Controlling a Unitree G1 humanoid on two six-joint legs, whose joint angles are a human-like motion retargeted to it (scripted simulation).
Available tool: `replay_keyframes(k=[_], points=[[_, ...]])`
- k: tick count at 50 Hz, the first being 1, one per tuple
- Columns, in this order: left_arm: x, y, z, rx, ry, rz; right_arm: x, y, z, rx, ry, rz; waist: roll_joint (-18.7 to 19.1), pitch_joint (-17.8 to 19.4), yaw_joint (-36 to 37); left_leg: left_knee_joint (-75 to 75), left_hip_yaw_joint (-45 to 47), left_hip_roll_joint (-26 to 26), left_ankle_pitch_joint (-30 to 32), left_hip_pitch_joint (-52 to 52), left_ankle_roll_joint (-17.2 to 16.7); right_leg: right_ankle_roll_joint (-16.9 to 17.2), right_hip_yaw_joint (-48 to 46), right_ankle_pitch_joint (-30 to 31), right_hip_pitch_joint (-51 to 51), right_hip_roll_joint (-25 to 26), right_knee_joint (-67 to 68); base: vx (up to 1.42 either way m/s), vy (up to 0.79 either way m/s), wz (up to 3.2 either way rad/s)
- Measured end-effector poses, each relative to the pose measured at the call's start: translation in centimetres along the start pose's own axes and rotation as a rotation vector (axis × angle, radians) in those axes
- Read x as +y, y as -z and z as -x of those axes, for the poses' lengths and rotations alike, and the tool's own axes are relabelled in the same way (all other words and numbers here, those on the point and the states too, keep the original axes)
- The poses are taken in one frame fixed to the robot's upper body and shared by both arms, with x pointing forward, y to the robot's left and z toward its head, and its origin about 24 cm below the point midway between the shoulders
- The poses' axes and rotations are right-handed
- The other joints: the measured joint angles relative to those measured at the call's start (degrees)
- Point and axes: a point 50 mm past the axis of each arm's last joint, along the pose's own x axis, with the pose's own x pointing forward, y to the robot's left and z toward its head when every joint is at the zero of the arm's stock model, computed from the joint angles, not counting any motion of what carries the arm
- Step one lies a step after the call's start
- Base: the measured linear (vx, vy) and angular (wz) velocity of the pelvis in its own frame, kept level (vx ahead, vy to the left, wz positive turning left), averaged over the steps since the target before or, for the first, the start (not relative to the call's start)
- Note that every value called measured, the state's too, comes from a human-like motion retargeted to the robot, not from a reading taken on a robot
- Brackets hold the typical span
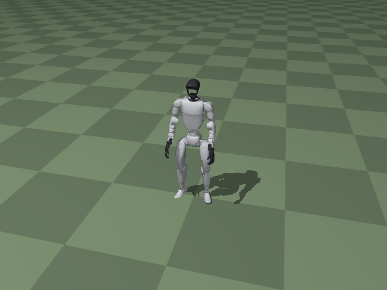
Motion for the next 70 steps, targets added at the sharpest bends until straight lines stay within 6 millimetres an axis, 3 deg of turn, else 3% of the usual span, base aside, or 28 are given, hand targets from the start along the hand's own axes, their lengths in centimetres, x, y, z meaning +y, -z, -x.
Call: replay_keyframes(k=[16,33,45,52,58,70], points=[[0.1,-0.6,-0.2,-0.022,-0.005,-0.013,0.4,0.4,0.2,0.013,-0.013,0.009,-0.3,-0.4,0.2,-0.1,0.3,0.1,0.1,-0.2,0.1,0.0,0.3,-0.1,-0.3,0.1,-0.1,0.00,0.00,0.00],[0.9,-0.7,-0.2,-0.038,-0.024,-0.008,-0.4,0.7,0.2,0.009,0.005,0.019,-0.2,0.1,-0.1,0.1,0.6,0.3,-0.1,0.1,-0.3,0.1,0.5,-0.3,-0.2,0.3,0.1,0.00,0.00,0.00],[1.1,2.1,0.6,0.058,-0.038,0.028,-0.7,0.4,0.0,0.008,0.022,0.004,0.0,-0.6,-2.9,0.0,1.4,0.5,-0.4,0.3,-0.3,0.1,1.2,-0.3,-0.4,0.6,-0.1,0.00,0.00,0.00],[1.0,2.7,0.8,0.072,-0.043,0.033,-0.7,-0.3,-0.1,-0.019,0.018,-0.027,1.0,-1.0,-3.1,-0.1,2.8,0.3,-0.8,1.1,0.1,0.7,2.6,-0.3,-0.6,0.6,0.0,0.01,0.00,-0.10],[0.8,1.7,0.4,0.051,-0.050,0.043,-0.5,0.6,0.1,0.012,0.007,-0.038,1.4,-1.6,-2.2,-0.2,3.1,0.1,-0.8,1.3,0.4,1.0,2.9,-0.5,-0.6,0.5,0.2,0.00,0.00,0.00],[0.3,-3.1,-0.7,-0.094,-0.022,0.039,-0.1,2.7,0.6,0.091,-0.007,-0.026,0.1,-0.9,-1.1,0.1,0.9,0.1,-0.7,0.9,-0.2,0.2,0.9,-1.0,0.3,0.1,0.1,0.01,0.00,0.09]])
